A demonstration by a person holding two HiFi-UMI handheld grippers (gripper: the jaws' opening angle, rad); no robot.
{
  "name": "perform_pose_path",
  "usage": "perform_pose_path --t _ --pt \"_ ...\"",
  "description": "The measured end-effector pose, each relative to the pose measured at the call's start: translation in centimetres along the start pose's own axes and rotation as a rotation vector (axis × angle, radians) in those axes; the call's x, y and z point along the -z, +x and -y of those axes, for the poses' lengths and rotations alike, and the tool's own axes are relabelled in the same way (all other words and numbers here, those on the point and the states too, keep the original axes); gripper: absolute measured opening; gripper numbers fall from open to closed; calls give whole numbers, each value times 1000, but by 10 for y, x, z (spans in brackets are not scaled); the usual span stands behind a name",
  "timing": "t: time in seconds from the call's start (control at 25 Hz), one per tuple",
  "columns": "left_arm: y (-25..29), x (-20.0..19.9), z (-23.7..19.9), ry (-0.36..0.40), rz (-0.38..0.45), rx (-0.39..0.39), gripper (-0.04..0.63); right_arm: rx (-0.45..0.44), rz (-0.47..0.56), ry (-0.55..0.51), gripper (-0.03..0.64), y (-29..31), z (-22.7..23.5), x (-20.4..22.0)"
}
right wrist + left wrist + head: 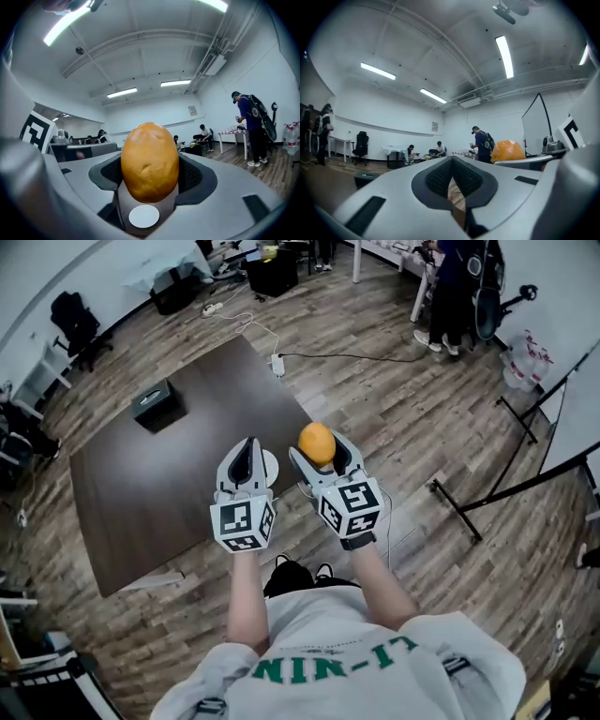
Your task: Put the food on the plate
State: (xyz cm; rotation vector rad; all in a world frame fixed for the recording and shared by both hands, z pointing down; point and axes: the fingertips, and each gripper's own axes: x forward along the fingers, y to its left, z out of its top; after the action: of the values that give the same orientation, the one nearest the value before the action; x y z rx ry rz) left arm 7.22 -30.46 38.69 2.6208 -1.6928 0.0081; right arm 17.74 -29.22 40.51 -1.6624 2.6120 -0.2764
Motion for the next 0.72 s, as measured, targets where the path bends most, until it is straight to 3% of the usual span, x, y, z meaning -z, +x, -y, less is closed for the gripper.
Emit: perform_pose_path --t 0.08,0.28,0.72 --pt "-6 3 -28 -6 -9 -83 12 -68 -39 -14 322 24 -15 7" --pt "-15 11 -86 -20 -30 -207 12 -195 -104 -50 322 76 -55 21" --pt "13 27 -189 -44 -40 -293 12 -289 -217 -104 322 181 -100 55"
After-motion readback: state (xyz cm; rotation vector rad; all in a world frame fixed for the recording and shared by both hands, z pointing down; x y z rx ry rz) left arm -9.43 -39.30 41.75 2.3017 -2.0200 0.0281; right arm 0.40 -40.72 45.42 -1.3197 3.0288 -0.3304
